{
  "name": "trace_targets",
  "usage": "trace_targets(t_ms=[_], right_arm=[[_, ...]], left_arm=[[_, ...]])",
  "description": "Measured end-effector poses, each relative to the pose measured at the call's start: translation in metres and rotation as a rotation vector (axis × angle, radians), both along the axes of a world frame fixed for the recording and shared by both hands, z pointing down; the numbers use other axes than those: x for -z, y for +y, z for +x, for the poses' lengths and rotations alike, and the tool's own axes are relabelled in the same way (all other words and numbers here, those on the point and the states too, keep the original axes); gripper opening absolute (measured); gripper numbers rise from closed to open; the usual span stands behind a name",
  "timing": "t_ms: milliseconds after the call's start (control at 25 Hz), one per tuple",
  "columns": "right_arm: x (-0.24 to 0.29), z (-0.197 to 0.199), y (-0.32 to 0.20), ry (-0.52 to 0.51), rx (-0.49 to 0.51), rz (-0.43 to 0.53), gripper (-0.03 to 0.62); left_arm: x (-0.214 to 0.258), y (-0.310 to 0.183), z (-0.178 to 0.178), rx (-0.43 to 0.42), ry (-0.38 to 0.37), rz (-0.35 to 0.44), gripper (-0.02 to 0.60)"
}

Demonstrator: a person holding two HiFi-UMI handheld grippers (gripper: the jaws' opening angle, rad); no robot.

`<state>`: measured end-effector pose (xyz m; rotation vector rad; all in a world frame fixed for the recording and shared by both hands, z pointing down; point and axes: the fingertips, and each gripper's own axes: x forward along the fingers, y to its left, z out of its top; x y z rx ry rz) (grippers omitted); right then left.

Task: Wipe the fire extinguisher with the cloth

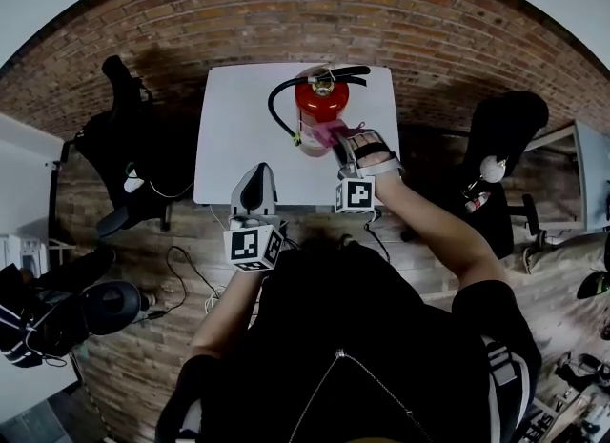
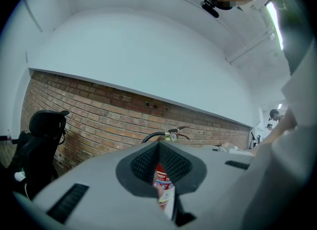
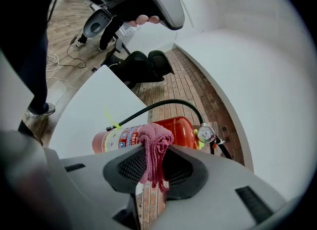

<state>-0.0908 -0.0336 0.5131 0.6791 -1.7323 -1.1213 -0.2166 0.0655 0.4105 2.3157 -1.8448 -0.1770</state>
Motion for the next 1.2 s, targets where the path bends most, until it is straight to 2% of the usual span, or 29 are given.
trace_targets(t_ms=[640, 800, 1200], right_arm=[[0.070, -0.007, 0.009, -0.095, -0.103, 0.104, 0.106], [0.054, -0.015, 0.021, -0.114, -0.116, 0.045, 0.106], [-0.053, -0.023, 0.031, -0.069, -0.193, -0.176, 0.106]], left_arm=[[0.003, 0.001, -0.015, -0.060, 0.016, 0.014, 0.011], [0.000, 0.000, -0.027, -0.055, 0.022, 0.008, 0.011], [-0.023, 0.005, -0.051, -0.045, 0.023, -0.042, 0.011]])
